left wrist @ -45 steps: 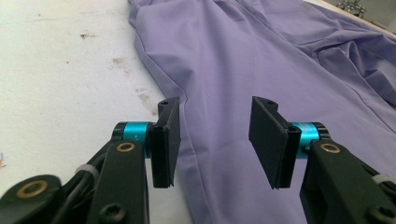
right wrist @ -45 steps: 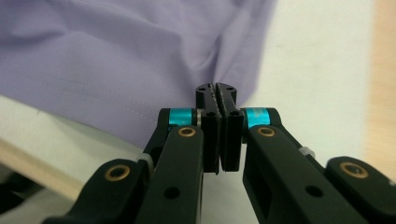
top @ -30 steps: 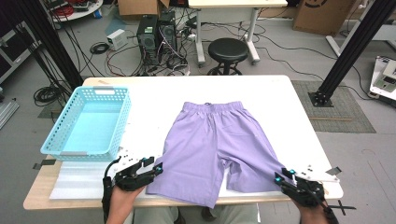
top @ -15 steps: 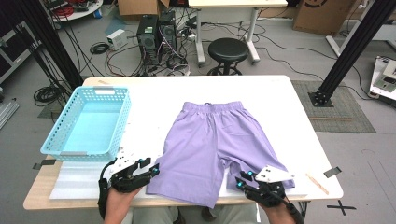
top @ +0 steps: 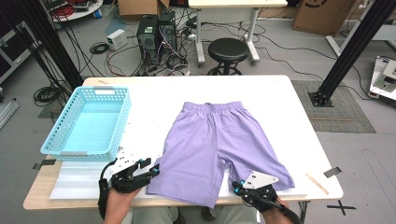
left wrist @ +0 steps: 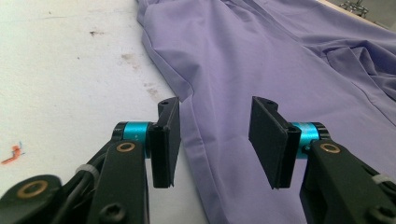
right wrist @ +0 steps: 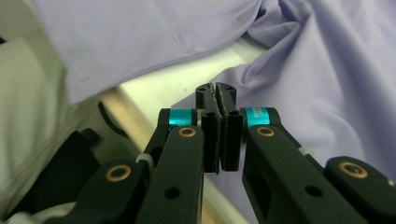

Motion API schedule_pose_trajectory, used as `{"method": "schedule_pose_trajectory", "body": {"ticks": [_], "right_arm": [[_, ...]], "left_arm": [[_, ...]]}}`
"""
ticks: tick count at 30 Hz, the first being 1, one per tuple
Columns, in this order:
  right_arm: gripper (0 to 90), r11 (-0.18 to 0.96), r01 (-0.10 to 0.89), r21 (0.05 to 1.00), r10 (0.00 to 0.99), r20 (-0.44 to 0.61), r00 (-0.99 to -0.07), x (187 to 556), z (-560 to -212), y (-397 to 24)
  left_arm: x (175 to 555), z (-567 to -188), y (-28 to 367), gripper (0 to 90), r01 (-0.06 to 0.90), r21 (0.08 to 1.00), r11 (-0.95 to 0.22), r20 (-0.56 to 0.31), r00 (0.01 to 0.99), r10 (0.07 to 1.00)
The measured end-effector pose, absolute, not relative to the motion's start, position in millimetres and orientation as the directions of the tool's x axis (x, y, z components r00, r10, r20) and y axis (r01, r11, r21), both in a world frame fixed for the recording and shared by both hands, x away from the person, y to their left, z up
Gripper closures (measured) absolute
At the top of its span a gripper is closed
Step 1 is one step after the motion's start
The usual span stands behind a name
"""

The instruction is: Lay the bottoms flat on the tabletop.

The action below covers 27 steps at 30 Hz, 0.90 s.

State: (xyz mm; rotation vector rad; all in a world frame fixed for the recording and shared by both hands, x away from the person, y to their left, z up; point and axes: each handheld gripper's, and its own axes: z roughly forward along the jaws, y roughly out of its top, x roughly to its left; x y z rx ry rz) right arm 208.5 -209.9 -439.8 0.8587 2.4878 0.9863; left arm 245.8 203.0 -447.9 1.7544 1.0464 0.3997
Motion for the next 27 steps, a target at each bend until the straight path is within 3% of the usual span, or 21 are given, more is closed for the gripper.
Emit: {"method": "schedule_pose_trajectory", "body": {"ticks": [7,10,11,15,17,19,20,22,27], "right_arm": [[89.7,0.602,0.359,0.713,0.551,-0.046,-0.833,194.3,-420.1,-235.0],[73.7,0.547,0.365,0.753,0.524,0.032,-0.851,195.0,-413.9,-244.2],[72.3,0.509,0.381,0.771,0.542,0.056,-0.838,197.0,-413.4,-247.4],[68.0,0.384,0.459,0.801,0.706,0.066,-0.705,208.4,-417.0,-266.2],[59.0,0.346,0.498,0.795,0.798,0.029,-0.601,215.9,-421.4,-277.0],[57.5,0.298,0.551,0.779,0.876,0.006,-0.482,225.0,-426.5,-290.3],[57.5,0.298,0.551,0.779,0.876,0.006,-0.482,225.0,-426.5,-290.3],[56.4,0.242,0.604,0.760,0.941,-0.032,-0.337,234.0,-435.1,-312.0],[60.1,0.215,0.654,0.725,0.953,-0.011,-0.302,236.3,-446.5,-332.3]], "left_arm": [[246.3,-447.8,203.9,53.4,0.464,0.878,-0.114,-0.194,0.566,0.801],[248.1,-447.8,200.6,53.4,0.464,0.880,-0.106,-0.200,0.562,0.803],[248.6,-447.6,200.2,53.3,0.463,0.879,-0.114,-0.194,0.566,0.801],[251.4,-447.6,197.0,52.8,0.469,0.875,-0.117,-0.193,0.562,0.804],[254.5,-447.8,195.8,52.8,0.482,0.867,-0.126,-0.192,0.556,0.809],[259.2,-449.6,193.3,52.6,0.511,0.849,-0.136,-0.196,0.543,0.817],[259.2,-449.6,193.3,52.6,0.511,0.849,-0.136,-0.196,0.543,0.817],[263.7,-452.8,187.7,52.7,0.537,0.829,-0.159,-0.193,0.540,0.819],[267.7,-456.2,183.6,54.4,0.563,0.807,-0.179,-0.182,0.525,0.831]]}}
